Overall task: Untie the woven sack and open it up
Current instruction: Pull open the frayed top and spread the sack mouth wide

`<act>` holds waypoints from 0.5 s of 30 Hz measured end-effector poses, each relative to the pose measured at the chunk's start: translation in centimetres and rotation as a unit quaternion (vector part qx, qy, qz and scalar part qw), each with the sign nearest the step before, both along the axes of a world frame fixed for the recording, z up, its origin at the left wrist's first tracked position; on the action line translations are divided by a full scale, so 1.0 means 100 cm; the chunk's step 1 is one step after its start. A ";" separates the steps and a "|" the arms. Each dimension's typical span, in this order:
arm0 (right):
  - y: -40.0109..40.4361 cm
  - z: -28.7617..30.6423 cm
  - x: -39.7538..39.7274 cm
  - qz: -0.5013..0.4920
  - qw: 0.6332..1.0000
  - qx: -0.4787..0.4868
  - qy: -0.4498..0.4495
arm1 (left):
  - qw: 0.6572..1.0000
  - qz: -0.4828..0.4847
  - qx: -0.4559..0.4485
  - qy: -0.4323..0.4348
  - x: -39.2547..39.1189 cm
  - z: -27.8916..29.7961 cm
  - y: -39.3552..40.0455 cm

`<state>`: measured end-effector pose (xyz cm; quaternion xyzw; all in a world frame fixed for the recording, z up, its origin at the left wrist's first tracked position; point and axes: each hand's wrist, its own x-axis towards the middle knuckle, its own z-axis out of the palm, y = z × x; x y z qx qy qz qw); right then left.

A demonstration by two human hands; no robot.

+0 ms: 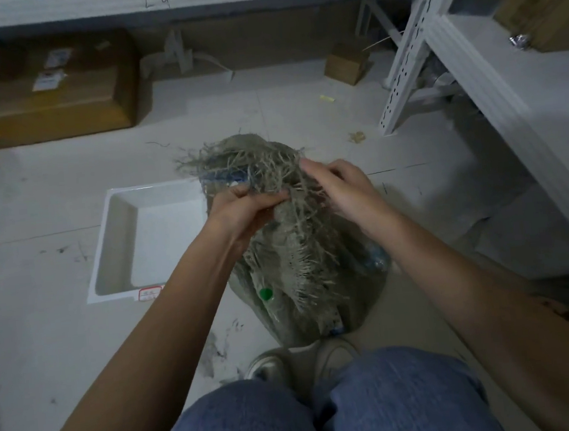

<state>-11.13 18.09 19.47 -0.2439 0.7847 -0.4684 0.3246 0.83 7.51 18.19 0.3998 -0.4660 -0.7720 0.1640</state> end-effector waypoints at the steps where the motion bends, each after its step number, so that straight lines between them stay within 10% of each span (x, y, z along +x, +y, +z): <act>1: -0.001 0.003 0.003 0.031 0.999 0.015 -0.004 | 1.000 -0.012 -0.015 -0.004 -0.002 0.002 0.004; 15: 0.001 -0.011 -0.024 -0.060 0.983 -0.090 -0.149 | 0.999 0.000 -0.036 -0.017 0.009 0.005 -0.006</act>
